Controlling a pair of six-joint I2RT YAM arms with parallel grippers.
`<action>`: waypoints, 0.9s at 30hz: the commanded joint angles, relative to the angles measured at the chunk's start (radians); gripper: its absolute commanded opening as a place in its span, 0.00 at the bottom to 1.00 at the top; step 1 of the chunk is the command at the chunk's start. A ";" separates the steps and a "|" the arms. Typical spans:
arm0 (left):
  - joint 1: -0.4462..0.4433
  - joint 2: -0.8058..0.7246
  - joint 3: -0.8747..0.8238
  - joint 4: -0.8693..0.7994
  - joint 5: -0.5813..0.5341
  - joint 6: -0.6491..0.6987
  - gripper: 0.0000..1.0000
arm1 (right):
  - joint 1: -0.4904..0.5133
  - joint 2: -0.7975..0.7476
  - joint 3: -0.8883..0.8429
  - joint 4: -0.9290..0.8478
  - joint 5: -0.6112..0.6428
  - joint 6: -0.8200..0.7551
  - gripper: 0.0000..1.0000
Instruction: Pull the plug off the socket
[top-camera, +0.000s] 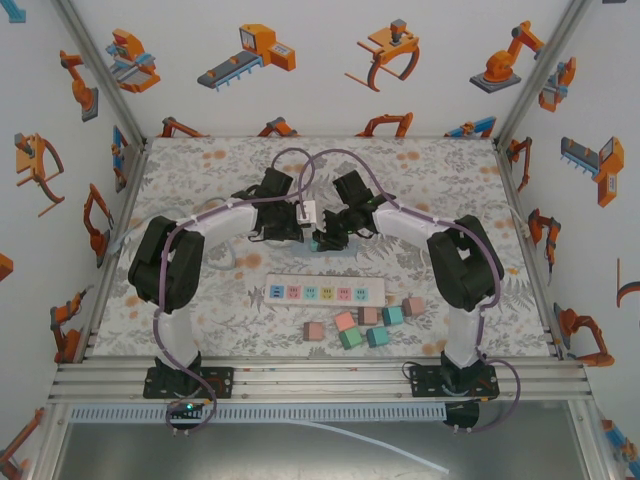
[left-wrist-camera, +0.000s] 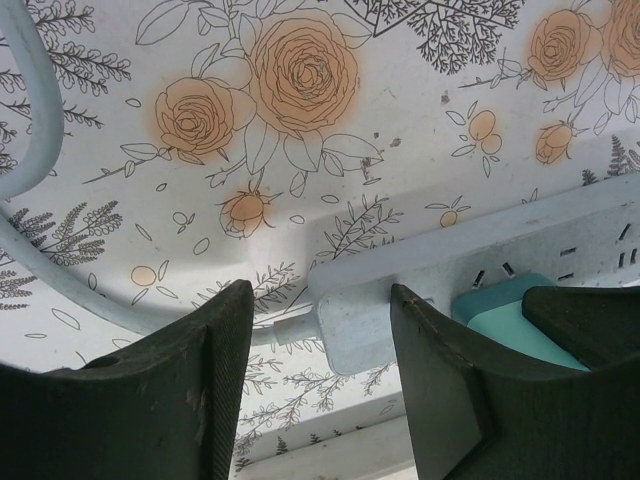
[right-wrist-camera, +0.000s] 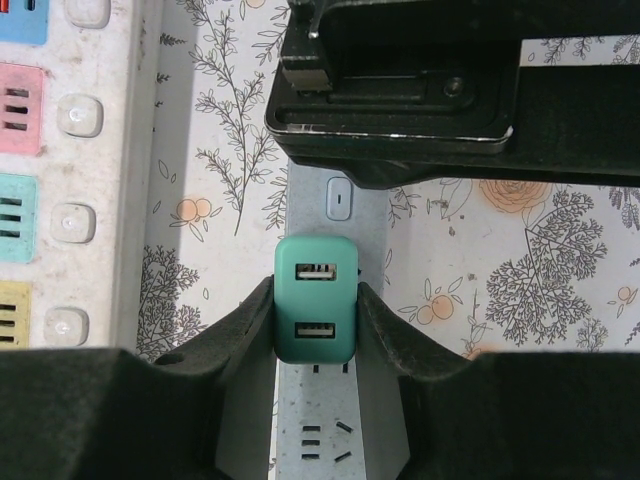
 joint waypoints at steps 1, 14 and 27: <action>-0.007 0.135 -0.083 -0.164 -0.149 0.075 0.55 | 0.019 -0.102 0.051 0.015 -0.143 0.006 0.00; -0.007 0.150 -0.143 -0.148 0.210 0.121 0.57 | 0.013 -0.112 -0.008 0.087 -0.059 0.025 0.00; -0.019 0.187 -0.154 -0.209 0.091 0.129 0.56 | 0.014 -0.169 -0.031 0.136 -0.047 0.032 0.00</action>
